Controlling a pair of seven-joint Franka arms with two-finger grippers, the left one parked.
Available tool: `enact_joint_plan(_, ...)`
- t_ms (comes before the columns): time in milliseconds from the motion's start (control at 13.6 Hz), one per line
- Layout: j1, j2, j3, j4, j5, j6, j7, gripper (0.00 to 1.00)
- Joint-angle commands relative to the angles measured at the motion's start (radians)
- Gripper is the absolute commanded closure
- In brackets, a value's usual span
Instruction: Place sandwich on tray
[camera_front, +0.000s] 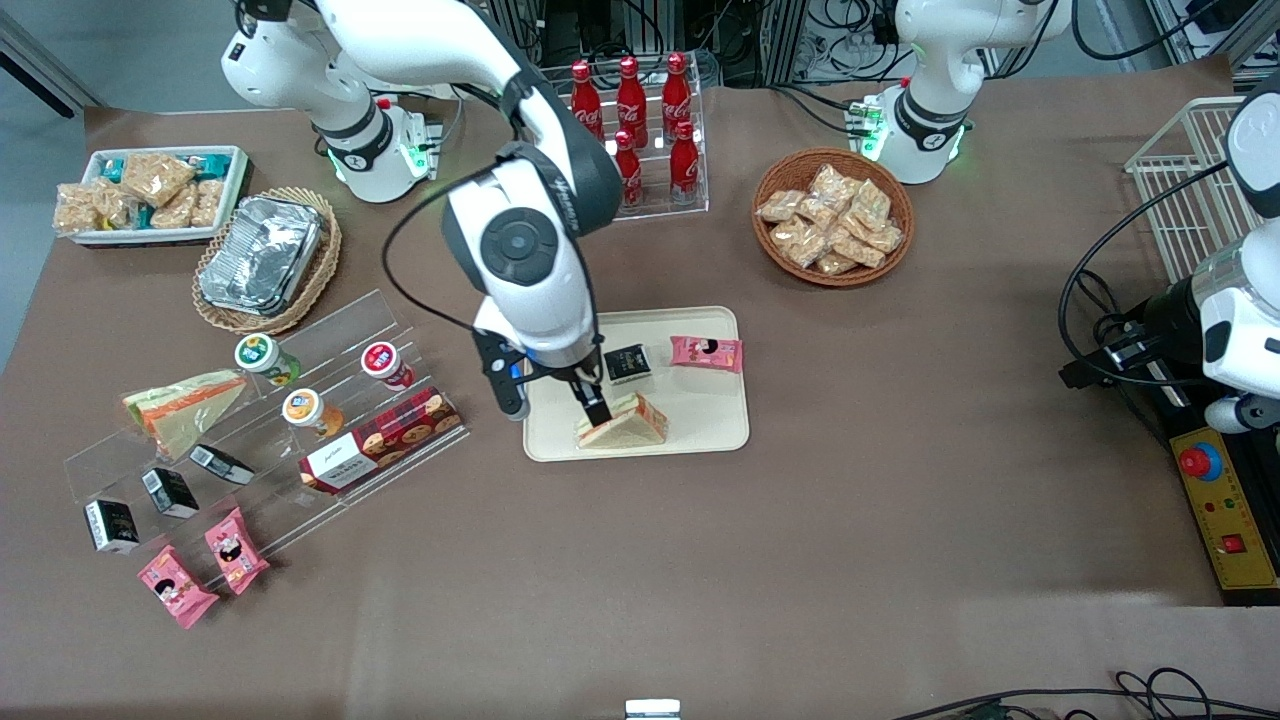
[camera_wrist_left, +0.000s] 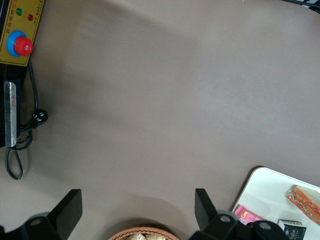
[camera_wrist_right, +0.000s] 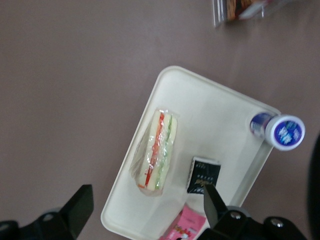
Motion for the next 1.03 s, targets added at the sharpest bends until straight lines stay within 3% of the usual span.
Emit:
enact_joint_plan(0,-0.054,-0.085,-0.006,-0.011,-0.022,-0.094,-0.233,0.02)
enact_joint_plan(367,-0.152,-0.195,-0.027,-0.026,-0.045,-0.173,-0.628,0.02)
enact_joint_plan(660,-0.319,-0.33,-0.003,-0.083,-0.058,-0.188,-0.994,0.02)
enact_joint_plan(807,-0.445,-0.373,0.063,-0.083,-0.064,-0.217,-1.133,0.02)
enact_joint_plan(953,-0.595,-0.417,0.208,-0.083,-0.168,-0.216,-1.188,0.02)
